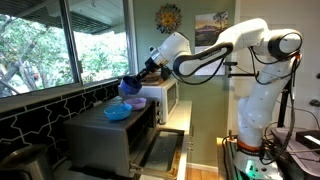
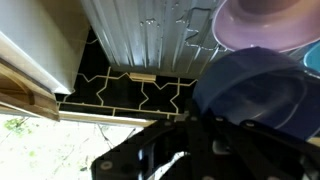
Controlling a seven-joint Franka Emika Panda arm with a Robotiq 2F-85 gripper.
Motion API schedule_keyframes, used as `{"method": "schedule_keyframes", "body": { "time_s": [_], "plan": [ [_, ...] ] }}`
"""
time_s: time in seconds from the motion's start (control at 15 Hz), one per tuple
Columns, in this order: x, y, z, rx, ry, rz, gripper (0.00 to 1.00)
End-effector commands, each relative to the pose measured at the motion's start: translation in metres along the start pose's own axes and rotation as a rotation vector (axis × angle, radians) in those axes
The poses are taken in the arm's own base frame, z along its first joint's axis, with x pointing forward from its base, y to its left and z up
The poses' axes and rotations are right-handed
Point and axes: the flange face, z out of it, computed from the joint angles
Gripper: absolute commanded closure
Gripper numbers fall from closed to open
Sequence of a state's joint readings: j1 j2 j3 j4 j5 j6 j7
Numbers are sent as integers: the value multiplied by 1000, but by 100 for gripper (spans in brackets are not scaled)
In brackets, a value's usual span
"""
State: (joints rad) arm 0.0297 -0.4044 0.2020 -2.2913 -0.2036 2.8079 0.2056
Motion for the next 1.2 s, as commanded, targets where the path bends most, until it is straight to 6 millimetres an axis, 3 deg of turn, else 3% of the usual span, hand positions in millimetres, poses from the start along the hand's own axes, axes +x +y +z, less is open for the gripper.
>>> {"method": "schedule_keyframes", "body": {
  "time_s": [0.0, 1.13],
  "plan": [
    [-7, 1, -13, 22, 10, -15, 99],
    [-6, -9, -16, 47, -2, 4, 99]
  ]
}}
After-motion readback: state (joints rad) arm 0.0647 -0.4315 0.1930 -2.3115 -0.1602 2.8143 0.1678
